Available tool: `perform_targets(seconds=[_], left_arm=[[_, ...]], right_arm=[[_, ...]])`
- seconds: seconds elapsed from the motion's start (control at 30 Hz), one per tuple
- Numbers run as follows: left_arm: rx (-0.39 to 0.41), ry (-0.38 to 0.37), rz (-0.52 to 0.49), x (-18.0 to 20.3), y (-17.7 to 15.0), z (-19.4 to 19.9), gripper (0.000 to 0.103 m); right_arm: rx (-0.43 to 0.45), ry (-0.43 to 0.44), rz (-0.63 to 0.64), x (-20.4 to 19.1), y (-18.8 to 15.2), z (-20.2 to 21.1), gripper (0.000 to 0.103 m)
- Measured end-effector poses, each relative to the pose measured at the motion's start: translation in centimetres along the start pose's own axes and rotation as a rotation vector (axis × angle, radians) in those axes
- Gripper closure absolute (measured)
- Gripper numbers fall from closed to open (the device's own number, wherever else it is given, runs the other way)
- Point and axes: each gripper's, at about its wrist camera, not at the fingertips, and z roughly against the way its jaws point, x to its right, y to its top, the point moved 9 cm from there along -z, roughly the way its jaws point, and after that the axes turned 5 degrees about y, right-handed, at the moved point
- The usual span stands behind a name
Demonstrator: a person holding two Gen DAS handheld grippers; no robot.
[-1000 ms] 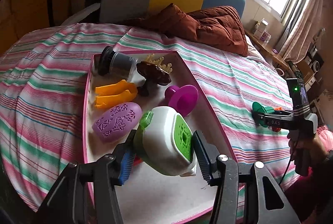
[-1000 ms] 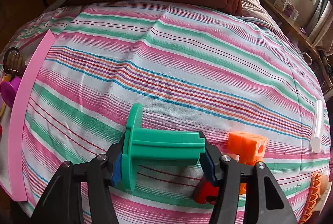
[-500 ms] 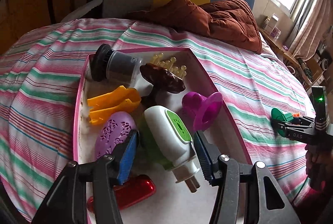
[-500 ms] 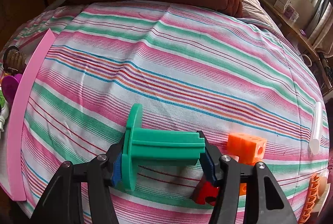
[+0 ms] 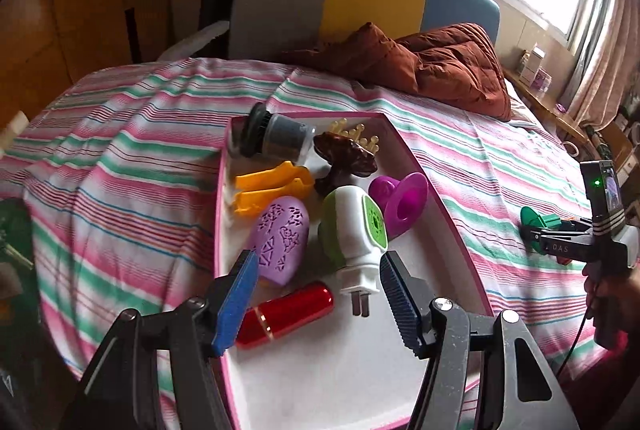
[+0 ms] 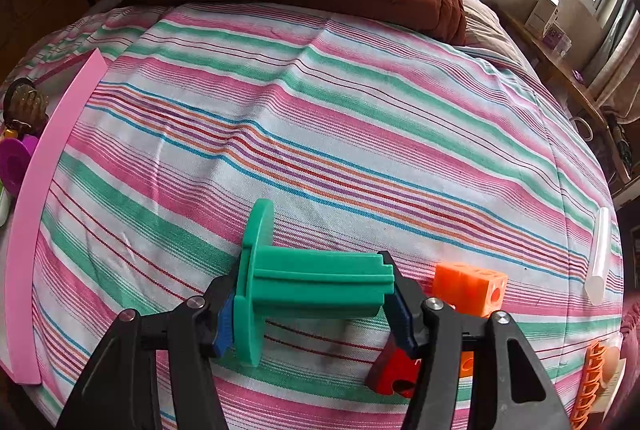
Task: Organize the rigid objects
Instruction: 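Carry the teal spool with the right tool over the tray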
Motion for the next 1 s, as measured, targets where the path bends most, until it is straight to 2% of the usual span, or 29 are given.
perform_targets(seconds=[0.27, 0.43, 0.87, 1.0], left_arm=[[0.043, 0.037, -0.037, 0.0, -0.1, 2.0, 0.039], [0.031, 0.046, -0.048, 0.0, -0.6, 2.1, 0.039], [0.034, 0.054, -0.028, -1.0, -1.3, 2.4, 0.039], [0.033, 0.054, -0.014, -1.6, -1.5, 2.5, 0.039]], right_arm=[[0.003, -0.008, 0.001, 0.0, 0.2, -0.2, 0.043], [0.003, -0.01, -0.003, 0.0, 0.2, -0.2, 0.043], [-0.013, 0.029, -0.032, -0.3, 0.0, -0.2, 0.043], [-0.023, 0.068, -0.041, -1.3, -0.5, 0.3, 0.043]])
